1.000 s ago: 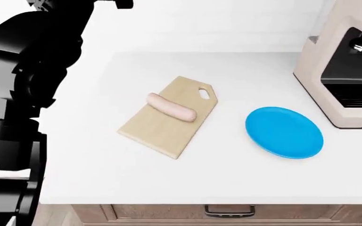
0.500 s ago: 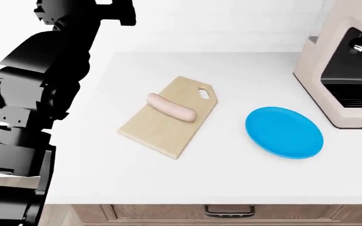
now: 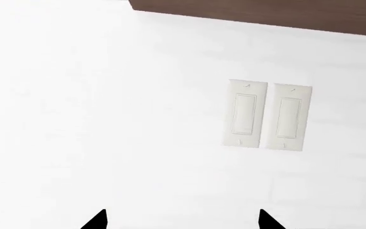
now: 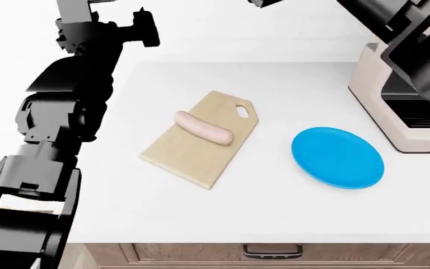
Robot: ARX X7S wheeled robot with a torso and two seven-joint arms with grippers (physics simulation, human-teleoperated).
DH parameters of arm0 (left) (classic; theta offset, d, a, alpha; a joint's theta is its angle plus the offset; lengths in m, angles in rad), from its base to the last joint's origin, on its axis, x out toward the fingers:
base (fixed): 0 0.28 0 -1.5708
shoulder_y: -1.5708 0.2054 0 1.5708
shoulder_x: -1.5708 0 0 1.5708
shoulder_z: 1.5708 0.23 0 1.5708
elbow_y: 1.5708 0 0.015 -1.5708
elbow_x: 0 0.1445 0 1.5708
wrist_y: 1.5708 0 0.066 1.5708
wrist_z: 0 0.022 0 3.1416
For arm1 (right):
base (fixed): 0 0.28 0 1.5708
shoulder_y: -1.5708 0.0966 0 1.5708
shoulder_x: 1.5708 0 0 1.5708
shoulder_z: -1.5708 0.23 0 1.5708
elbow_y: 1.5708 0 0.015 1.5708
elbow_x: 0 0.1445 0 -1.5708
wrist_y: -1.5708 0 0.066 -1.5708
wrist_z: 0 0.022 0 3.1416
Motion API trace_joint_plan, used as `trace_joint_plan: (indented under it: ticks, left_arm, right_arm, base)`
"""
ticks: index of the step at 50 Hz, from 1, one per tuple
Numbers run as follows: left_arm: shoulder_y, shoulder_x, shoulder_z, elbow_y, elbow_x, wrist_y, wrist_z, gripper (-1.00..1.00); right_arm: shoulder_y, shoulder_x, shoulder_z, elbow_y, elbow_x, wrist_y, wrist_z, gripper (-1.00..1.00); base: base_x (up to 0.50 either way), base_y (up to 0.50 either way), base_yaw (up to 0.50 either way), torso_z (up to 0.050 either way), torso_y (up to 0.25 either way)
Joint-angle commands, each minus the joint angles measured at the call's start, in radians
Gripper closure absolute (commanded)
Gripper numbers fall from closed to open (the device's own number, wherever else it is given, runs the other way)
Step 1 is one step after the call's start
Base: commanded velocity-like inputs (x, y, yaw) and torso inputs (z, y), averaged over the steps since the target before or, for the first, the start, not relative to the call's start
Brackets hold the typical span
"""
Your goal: Pick the sausage from the plate and place it on the cutting board. Then pick the condiment bottle from the cabinet and place it next to the cutting board.
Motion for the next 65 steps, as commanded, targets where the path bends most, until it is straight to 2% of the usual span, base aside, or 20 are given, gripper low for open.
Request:
trace_joint_plan:
  ticks: [1, 8, 18, 28, 43, 65]
  left_arm:
    - [-0.098, 0.069, -0.016, -0.388, 0.025, 0.213, 0.109, -1.00]
    - [-0.050, 0.043, -0.058, -0.287, -0.043, 0.158, 0.170, -1.00]
    - [-0.008, 0.042, -0.066, -0.245, -0.073, 0.145, 0.230, -1.00]
    - [-0.008, 0.055, -0.084, -0.305, -0.100, 0.162, 0.293, -1.00]
    - [-0.010, 0.052, -0.101, -0.320, -0.116, 0.181, 0.300, -1.00]
    - [-0.006, 0.054, -0.098, -0.327, -0.112, 0.195, 0.299, -1.00]
  right_arm:
    - [-0.061, 0.003, 0.002, -0.005, -0.060, -0.036, -0.046, 1.00]
    - [-0.116, 0.000, -0.008, -0.031, -0.081, -0.065, -0.076, 1.00]
    - [-0.202, 0.015, -0.007, -0.033, -0.118, -0.114, -0.115, 1.00]
    - [-0.270, 0.028, 0.001, -0.026, -0.132, -0.151, -0.143, 1.00]
    - [-0.391, 0.055, 0.010, -0.079, -0.134, -0.197, -0.157, 1.00]
    - [-0.697, 0.125, 0.064, -0.211, -0.172, -0.344, -0.212, 1.00]
  base:
    - [0.00, 0.00, 0.00, 0.000, 0.000]
    - [0.00, 0.00, 0.00, 0.000, 0.000]
    - [0.00, 0.00, 0.00, 0.000, 0.001]
    - [0.00, 0.00, 0.00, 0.000, 0.000]
    - [0.00, 0.00, 0.00, 0.001, 0.000]
    - [0.00, 0.00, 0.00, 0.000, 0.000]
